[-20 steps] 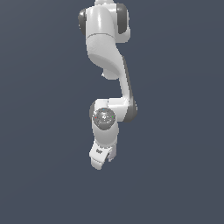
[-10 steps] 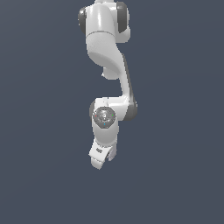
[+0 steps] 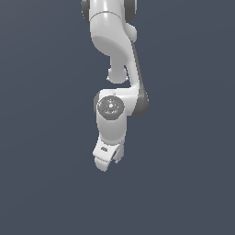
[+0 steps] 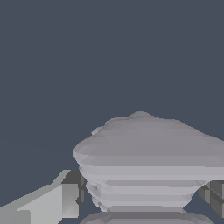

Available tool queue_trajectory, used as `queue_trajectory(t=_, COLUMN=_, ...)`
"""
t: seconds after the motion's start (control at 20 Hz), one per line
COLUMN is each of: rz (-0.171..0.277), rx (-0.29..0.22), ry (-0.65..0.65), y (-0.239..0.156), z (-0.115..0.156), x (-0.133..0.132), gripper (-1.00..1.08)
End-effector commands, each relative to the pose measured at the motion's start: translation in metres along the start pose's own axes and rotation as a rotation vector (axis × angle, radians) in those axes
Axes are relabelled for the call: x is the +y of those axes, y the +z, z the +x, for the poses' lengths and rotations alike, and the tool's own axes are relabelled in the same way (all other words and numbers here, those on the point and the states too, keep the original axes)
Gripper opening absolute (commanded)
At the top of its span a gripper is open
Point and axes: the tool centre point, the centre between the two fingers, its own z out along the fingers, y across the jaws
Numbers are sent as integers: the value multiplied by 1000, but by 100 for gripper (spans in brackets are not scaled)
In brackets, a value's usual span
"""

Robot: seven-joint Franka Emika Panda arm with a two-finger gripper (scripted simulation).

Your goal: Pick up the object and move it to a goal position.

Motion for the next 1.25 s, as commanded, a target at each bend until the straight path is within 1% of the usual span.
queue_trajectory(t=0.0, rz=-2, rx=0, ry=0, y=-24, z=1, x=-4, gripper=-100)
queue_trajectory(t=0.4, rz=-2, rx=0, ry=-1, y=-113, z=4, x=-21, gripper=-100)
queue_trajectory(t=0.7, rz=-1, rx=1, ry=-1, y=-166, z=6, x=-29, gripper=-100)
queue_trajectory(t=0.95, rz=-1, rx=2, ry=-1, y=-191, z=7, x=-32, gripper=-100)
queue_trajectory(t=1.2, rz=-1, rx=2, ry=0, y=-198, z=8, x=-32, gripper=-100)
